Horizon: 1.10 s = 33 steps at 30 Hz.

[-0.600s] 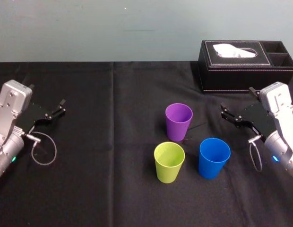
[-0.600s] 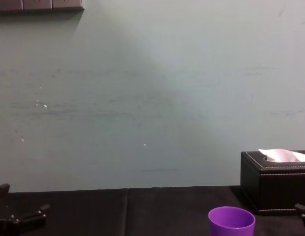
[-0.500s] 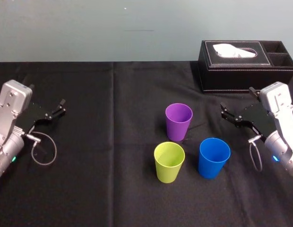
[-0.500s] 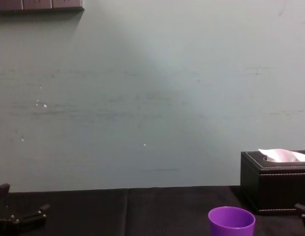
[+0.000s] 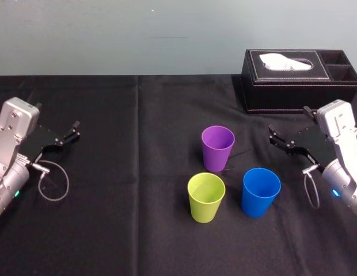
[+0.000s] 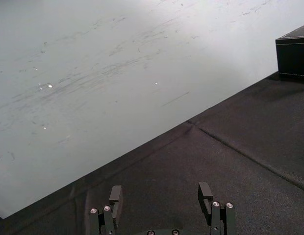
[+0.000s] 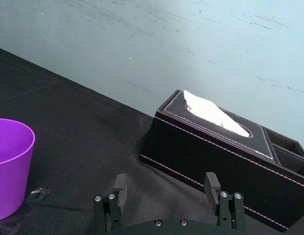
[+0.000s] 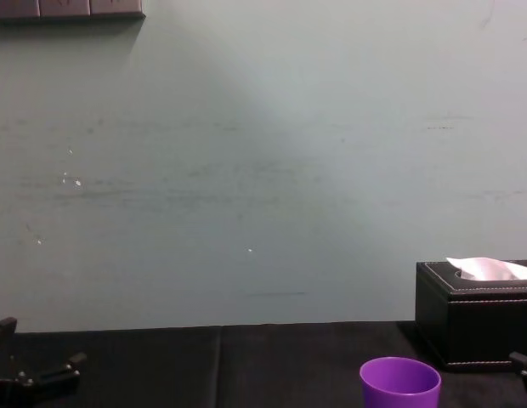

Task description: Stack the three plastic cups sequentially using one hand.

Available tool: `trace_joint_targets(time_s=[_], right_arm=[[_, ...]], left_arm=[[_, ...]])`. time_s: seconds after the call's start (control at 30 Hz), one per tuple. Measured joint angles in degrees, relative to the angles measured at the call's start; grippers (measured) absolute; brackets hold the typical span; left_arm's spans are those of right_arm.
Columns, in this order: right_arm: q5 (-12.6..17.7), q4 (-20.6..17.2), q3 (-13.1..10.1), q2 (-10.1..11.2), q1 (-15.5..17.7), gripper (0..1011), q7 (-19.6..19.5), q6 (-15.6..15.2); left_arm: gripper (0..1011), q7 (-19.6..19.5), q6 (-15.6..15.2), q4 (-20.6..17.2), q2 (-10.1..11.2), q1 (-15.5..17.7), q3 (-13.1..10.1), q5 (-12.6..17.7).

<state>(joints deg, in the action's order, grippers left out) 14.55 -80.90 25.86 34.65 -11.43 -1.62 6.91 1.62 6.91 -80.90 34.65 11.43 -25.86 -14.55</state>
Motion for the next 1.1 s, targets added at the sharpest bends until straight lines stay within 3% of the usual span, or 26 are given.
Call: trace_joint_targets(time_s=[1.1], right_arm=[[0.0, 0.0, 0.0, 0.0, 0.0, 1000, 0.0, 0.0]], left_arm=[[1012, 0.0, 0.0, 0.0, 0.0, 0.0, 0.0, 0.0]])
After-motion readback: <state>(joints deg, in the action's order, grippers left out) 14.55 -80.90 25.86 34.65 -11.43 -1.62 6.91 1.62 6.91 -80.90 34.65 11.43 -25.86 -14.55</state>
